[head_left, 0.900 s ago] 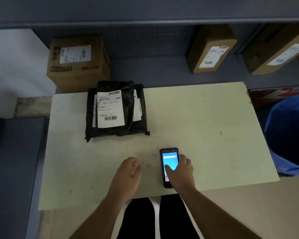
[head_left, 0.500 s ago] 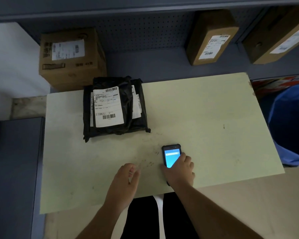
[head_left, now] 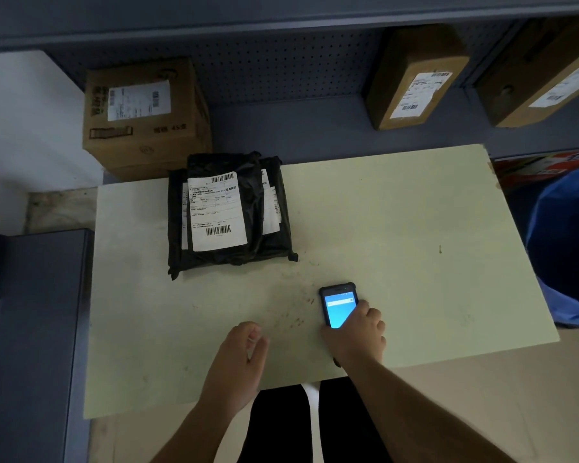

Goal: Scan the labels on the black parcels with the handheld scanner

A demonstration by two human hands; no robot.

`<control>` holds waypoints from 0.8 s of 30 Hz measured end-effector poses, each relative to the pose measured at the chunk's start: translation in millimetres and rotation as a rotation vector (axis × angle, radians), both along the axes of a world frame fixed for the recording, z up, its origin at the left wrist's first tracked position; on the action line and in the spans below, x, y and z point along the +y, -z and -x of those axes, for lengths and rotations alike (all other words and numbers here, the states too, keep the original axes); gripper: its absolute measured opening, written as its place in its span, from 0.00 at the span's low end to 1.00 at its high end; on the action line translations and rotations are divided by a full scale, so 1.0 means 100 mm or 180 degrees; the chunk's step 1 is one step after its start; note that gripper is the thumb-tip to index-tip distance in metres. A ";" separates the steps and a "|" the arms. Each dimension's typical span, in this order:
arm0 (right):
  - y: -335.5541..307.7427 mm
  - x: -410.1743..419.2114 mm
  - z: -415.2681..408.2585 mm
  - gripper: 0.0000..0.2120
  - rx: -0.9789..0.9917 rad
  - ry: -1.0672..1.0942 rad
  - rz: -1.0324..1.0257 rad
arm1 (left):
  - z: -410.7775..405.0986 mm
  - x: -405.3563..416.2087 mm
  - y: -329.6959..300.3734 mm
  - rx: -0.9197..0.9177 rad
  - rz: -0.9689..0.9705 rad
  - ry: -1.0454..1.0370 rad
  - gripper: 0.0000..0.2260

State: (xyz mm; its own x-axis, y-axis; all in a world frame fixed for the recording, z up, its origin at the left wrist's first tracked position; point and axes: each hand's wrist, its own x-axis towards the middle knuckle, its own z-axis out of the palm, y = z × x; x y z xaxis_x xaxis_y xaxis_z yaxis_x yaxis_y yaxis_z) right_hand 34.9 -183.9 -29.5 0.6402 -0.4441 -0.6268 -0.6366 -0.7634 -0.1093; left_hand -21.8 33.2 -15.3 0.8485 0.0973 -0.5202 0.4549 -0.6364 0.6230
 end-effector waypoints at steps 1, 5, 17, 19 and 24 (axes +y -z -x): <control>-0.01 -0.01 -0.01 0.41 0.0016 -0.0002 -0.0041 | 0.00 0.00 -0.01 -0.0005 0.0007 -0.0004 0.09; -0.07 -0.06 -0.06 0.40 0.0045 -0.0006 -0.0144 | -0.02 -0.02 -0.05 0.0001 0.0036 0.0001 0.08; -0.35 -0.16 -0.21 0.28 -0.0102 0.0769 -0.0948 | -0.21 -0.06 -0.23 -0.0133 0.0117 -0.0092 0.06; -0.40 -0.17 -0.23 0.27 -0.0177 0.0778 -0.1120 | -0.27 -0.06 -0.30 -0.0175 0.0151 -0.0127 0.04; -0.57 -0.14 -0.33 0.25 -0.0178 0.0702 -0.1303 | -0.46 -0.01 -0.44 -0.0264 0.0162 -0.0222 0.04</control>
